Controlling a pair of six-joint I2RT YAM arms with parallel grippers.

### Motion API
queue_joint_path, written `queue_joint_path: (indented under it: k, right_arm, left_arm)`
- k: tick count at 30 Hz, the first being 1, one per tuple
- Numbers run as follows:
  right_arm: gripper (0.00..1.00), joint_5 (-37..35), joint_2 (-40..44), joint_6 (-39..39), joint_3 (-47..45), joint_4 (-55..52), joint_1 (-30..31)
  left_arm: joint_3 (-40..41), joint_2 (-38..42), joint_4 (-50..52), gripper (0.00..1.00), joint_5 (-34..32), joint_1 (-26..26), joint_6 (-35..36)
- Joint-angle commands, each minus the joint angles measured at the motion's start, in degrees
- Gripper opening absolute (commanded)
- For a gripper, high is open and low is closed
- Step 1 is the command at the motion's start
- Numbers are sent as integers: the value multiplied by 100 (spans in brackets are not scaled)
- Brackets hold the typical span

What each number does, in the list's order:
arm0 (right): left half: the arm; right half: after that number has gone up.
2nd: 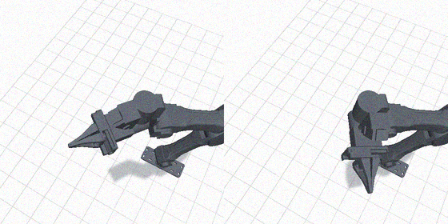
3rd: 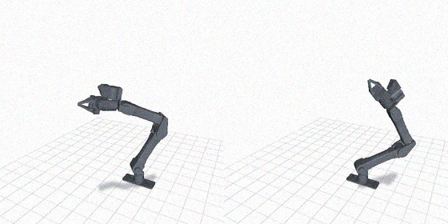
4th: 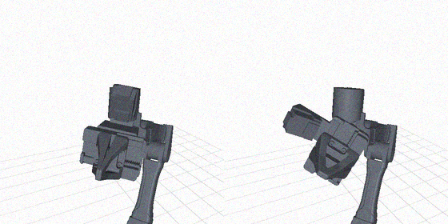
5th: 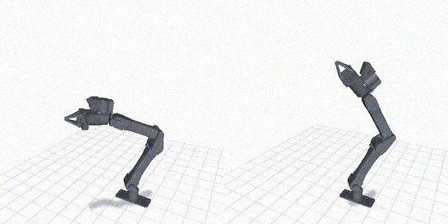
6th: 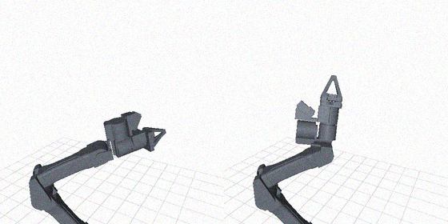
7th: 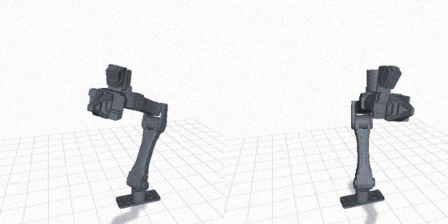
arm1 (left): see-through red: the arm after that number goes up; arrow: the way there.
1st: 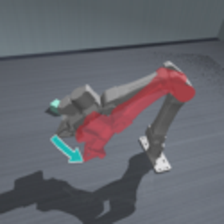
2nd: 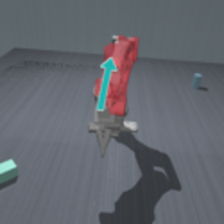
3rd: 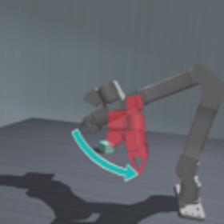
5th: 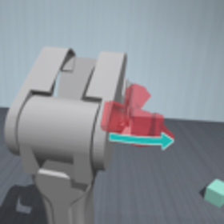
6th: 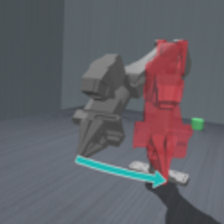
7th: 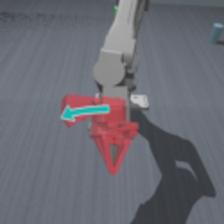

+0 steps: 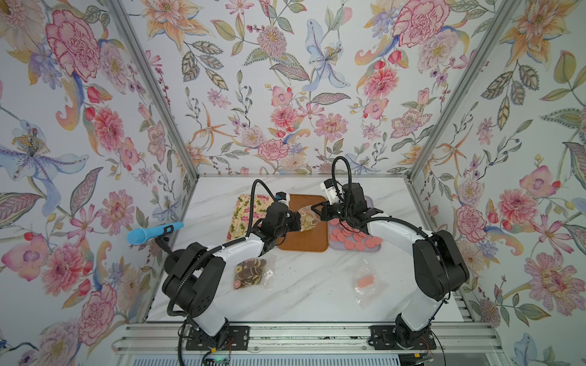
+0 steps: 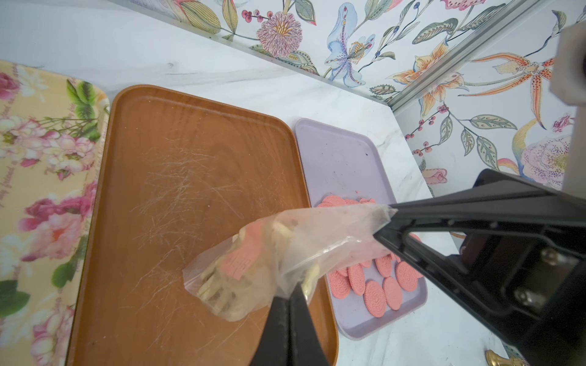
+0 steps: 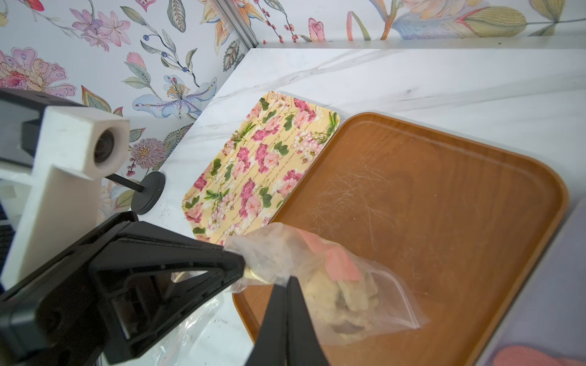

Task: Pour cookies out of the ziploc bag
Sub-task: 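Pour the cookies out of the ziploc bag onto the tray.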

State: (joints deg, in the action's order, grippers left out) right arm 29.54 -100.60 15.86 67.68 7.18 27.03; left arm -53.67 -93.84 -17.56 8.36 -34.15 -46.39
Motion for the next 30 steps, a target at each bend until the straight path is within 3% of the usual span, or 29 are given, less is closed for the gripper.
queue_joint_path:
  k: [1, 12, 20, 25, 30]
  right_arm:
    - [0, -15, 178, -93, 96, 32, 48]
    - [0, -76, 192, -125, 187, 32, 75]
    - [0, -79, 250, -162, 265, 62, 57]
    - [0, -106, 173, -242, 389, -74, 0]
    - [0, -32, 109, -211, 409, -54, -24]
  left_arm:
    - [-159, 248, -120, 0, -1, -38, 234]
    - [-589, 43, 490, 0, -227, -74, 494]
    - [-621, 15, 394, 0, -153, -61, 492]
    - [-434, -61, 99, 0, 380, 137, 24]
    - [-471, -205, 412, 3, 454, 249, 28]
